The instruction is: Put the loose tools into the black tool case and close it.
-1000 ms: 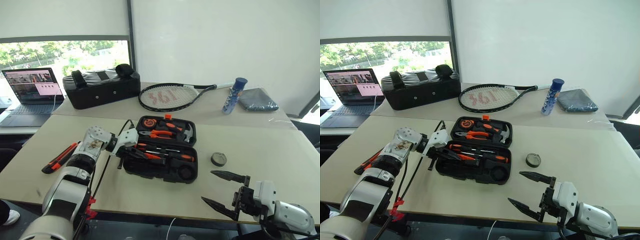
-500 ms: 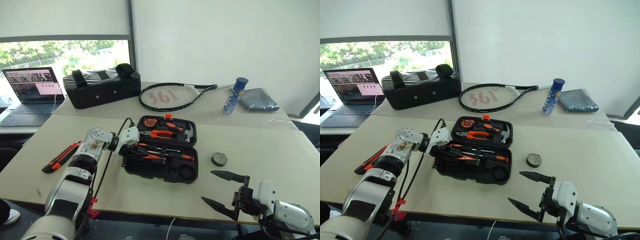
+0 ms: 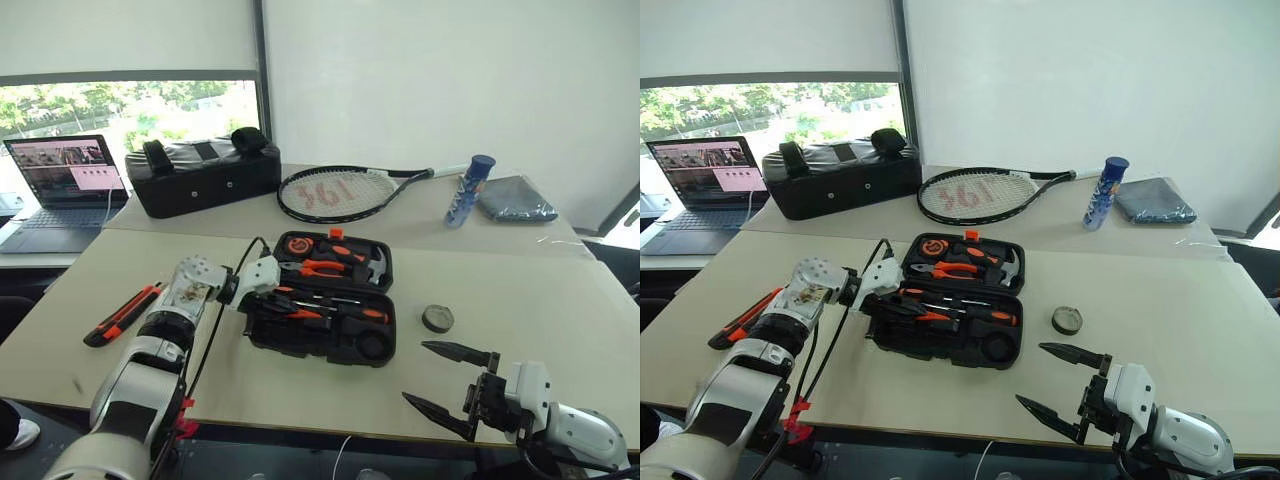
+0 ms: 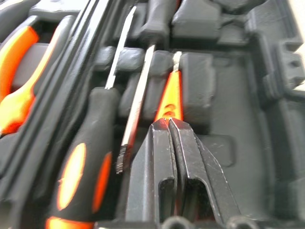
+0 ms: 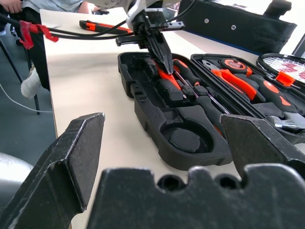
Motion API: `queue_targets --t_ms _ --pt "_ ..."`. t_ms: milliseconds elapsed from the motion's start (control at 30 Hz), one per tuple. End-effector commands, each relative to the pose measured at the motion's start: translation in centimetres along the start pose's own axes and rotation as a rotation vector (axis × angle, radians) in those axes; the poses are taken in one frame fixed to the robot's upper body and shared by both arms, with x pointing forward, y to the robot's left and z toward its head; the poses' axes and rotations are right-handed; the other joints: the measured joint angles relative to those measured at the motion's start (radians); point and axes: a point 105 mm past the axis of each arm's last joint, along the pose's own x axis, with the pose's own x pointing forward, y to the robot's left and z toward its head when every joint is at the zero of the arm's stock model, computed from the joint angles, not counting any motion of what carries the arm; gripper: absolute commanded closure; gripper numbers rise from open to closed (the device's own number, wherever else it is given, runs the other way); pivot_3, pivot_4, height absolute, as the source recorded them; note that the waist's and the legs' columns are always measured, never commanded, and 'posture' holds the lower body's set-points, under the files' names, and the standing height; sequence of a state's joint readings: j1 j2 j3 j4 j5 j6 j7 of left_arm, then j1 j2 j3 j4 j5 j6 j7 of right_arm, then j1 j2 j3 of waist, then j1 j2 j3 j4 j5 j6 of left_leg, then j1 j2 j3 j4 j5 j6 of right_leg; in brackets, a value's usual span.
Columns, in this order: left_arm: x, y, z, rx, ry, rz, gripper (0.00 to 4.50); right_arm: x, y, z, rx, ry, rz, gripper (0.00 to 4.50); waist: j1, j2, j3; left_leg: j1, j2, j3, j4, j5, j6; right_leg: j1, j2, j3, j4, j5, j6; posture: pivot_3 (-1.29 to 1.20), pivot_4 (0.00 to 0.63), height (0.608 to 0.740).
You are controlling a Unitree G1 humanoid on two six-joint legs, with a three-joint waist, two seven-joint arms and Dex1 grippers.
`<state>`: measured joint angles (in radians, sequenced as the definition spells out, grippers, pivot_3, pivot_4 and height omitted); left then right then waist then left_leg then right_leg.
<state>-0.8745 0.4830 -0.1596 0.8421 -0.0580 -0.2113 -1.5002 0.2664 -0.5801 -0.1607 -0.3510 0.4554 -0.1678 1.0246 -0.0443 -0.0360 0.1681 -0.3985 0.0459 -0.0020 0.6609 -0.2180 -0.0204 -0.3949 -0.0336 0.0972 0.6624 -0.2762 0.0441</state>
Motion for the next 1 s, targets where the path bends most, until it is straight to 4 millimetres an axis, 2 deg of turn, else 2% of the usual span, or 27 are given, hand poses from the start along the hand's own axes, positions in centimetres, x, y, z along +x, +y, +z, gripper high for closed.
queue_targets --t_ms 33,67,167,300,367,400,433,467,500,533,633,767,900,1000 --pt "-4.5 0.2 2.4 0.011 -0.178 0.124 4.38 -0.2 0.0 1.6 -0.015 -0.067 -0.004 0.00 -0.003 0.000 0.000 -0.001 0.000 0.000 0.000 0.000 0.000 -0.002 0.000 0.000 0.000 0.000 0.000 0.00 0.150 0.740" --pt "-5.8 -0.4 2.0 -0.010 -0.191 0.162 4.38 -0.3 0.0 1.7 -0.004 -0.072 -0.003 0.00 -0.004 0.000 0.000 -0.003 0.000 0.000 0.000 0.000 0.000 -0.004 0.000 0.001 0.001 0.000 -0.001 0.00 0.150 0.740" --pt "-9.2 -2.0 0.9 -0.077 -0.219 0.305 3.71 -0.4 0.0 1.8 0.023 -0.088 0.008 0.00 -0.016 0.001 0.000 -0.005 0.002 0.001 -0.001 0.000 0.000 -0.008 0.001 0.002 0.002 0.004 -0.007 0.00 0.150 0.740" --pt "-14.0 -4.6 -0.9 -0.167 -0.232 0.590 2.28 -0.3 -0.2 1.8 0.018 -0.102 0.025 0.00 -0.008 0.001 0.000 -0.004 0.002 0.001 -0.001 0.000 0.000 -0.007 -0.001 0.000 0.002 0.004 -0.008 0.00 0.150 0.740" --pt "-16.8 -6.7 -2.2 -0.237 -0.227 0.787 1.64 0.1 -0.2 1.8 0.023 -0.116 0.042 0.00 -0.002 0.000 0.001 -0.004 0.003 0.002 -0.001 0.000 0.000 -0.007 -0.002 0.000 0.002 0.004 -0.008 0.00 0.150 0.740" --pt "-17.5 -7.5 -2.6 -0.258 -0.216 0.846 1.21 0.2 -0.2 1.8 0.029 -0.121 0.049 0.00 -0.004 0.000 0.001 -0.004 0.002 0.002 -0.001 0.000 0.000 -0.007 -0.002 -0.001 0.001 0.004 -0.007 0.00 0.150 0.740" --pt "-18.2 -8.4 -3.0 -0.283 -0.218 0.908 1.07 0.4 -0.1 1.7 0.026 -0.127 0.059 0.00 -0.001 0.000 0.001 -0.004 0.004 0.003 -0.001 0.000 0.000 -0.008 -0.002 0.000 0.001 0.004 -0.007 0.00 0.150 0.740" --pt "-19.0 -9.5 -3.6 -0.317 -0.218 0.980 0.58 0.6 -0.1 1.7 0.035 -0.135 0.065 0.00 0.003 0.000 0.001 -0.003 0.003 0.002 -0.001 0.000 0.000 -0.006 -0.003 -0.001 0.001 0.004 -0.008 0.00 0.150 0.740" --pt "-19.5 -10.2 -3.9 -0.341 -0.218 1.029 0.47 0.7 -0.1 1.7 0.039 -0.141 0.069 0.00 0.004 0.000 0.001 -0.002 0.003 0.003 -0.001 0.000 0.000 -0.006 -0.004 -0.001 0.001 0.004 -0.007 0.00 0.150 0.740" --pt "-20.2 -11.4 -4.6 -0.372 -0.211 1.103 0.15 0.9 -0.1 1.8 0.034 -0.151 0.076 0.00 0.007 0.000 0.001 -0.002 0.004 0.003 -0.001 0.000 0.000 -0.006 -0.005 -0.001 0.001 0.004 -0.007 0.00 0.150 0.740" --pt "-23.9 -15.9 -7.4 -0.473 -0.164 1.404 0.07 1.7 -0.1 2.1 0.033 -0.186 0.091 0.00 0.006 0.000 0.000 -0.001 0.003 0.005 -0.001 0.000 0.000 -0.004 -0.007 -0.001 0.000 0.002 -0.004 0.00 0.150 0.740" --pt "-25.6 -18.9 -9.3 -0.586 -0.131 1.549 0.07 2.1 0.0 2.2 0.028 -0.199 0.105 0.00 0.006 -0.002 0.000 0.000 0.002 0.004 -0.001 0.000 0.000 -0.003 -0.006 -0.002 -0.001 0.000 -0.002 0.00 0.150 0.740" --pt "-25.8 -18.6 -9.8 -0.638 -0.164 1.556 0.07 2.2 -0.2 2.3 0.021 -0.205 0.102 0.00 0.015 -0.002 0.000 0.000 0.002 0.005 -0.001 0.000 0.000 -0.002 -0.006 -0.002 -0.001 -0.001 -0.002 0.00 0.150 0.740" --pt "-25.2 -15.9 -9.1 -0.640 -0.201 1.450 0.07 2.2 -0.4 2.4 0.016 -0.204 0.094 0.00 0.020 -0.003 -0.001 0.001 0.002 0.005 -0.001 0.000 0.000 -0.002 -0.006 -0.002 -0.001 -0.001 -0.002 0.00 0.150 0.740"
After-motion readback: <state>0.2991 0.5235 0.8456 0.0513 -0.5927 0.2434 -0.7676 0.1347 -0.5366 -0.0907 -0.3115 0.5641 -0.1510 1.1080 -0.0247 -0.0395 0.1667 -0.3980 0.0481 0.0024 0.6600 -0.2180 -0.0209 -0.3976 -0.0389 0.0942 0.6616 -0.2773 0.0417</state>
